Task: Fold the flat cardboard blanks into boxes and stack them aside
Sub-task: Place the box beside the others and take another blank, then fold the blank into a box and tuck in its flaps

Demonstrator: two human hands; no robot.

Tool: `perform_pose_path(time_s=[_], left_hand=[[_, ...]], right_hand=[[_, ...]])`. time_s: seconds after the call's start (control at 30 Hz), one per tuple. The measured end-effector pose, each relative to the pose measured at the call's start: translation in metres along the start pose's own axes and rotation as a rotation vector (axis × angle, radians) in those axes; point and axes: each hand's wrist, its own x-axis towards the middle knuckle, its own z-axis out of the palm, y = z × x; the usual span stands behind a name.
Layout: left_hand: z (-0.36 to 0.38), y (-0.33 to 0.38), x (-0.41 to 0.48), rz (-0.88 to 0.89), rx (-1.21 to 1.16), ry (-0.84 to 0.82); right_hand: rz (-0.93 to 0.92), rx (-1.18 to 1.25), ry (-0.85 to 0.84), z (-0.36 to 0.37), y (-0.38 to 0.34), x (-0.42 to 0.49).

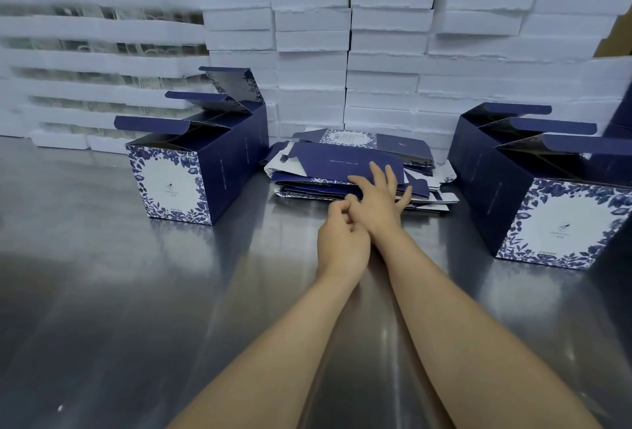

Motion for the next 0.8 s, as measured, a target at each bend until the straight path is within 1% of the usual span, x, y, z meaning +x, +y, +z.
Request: perform_pose_path(time_s=[0.1,0.2,0.27,0.37,0.43,0.5,0.57,0.63,0.7,0.73,0.8], left_hand=[[0.000,-0.001,0.001,0.000,0.014,0.004],[0.001,-0.001,0.002,-0.001,0.009,0.004],[0.001,-0.003,0.003,-0.004,0.024,0.008],[0.002,-0.005,0.005,0.007,0.071,0.005],[0.003,-0.004,0.005,0.028,0.072,-0.001],[0.004,-0.002,0.005,0.061,0.042,0.006],[0.005,0.000,0.005,0.090,0.018,0.001],[0.004,0.002,0.006,0.092,-0.021,0.006],[0.000,0.005,0.006,0.057,-0.134,0.036],[-0.004,0.006,0.007,0.030,-0.187,0.063],[-0.014,0.009,0.007,-0.039,-0.244,0.147]], right_hand=[[0.002,-0.021,-0.025,-0.001,-0.001,0.000],[-0.018,0.033,-0.004,-0.002,-0.001,-0.001],[-0.019,-0.004,-0.018,-0.001,-0.001,-0.001],[0.028,-0.110,-0.055,0.001,0.000,0.001],[0.035,-0.121,-0.013,-0.001,-0.001,0.001],[-0.031,-0.095,0.133,-0.007,-0.005,-0.001],[-0.132,-0.033,0.358,-0.023,-0.014,-0.004],[-0.175,0.105,0.592,-0.051,-0.029,-0.011],[-0.163,0.317,0.805,-0.086,-0.044,-0.021],[-0.143,0.420,0.865,-0.105,-0.052,-0.029],[-0.092,0.524,0.882,-0.144,-0.063,-0.042]])
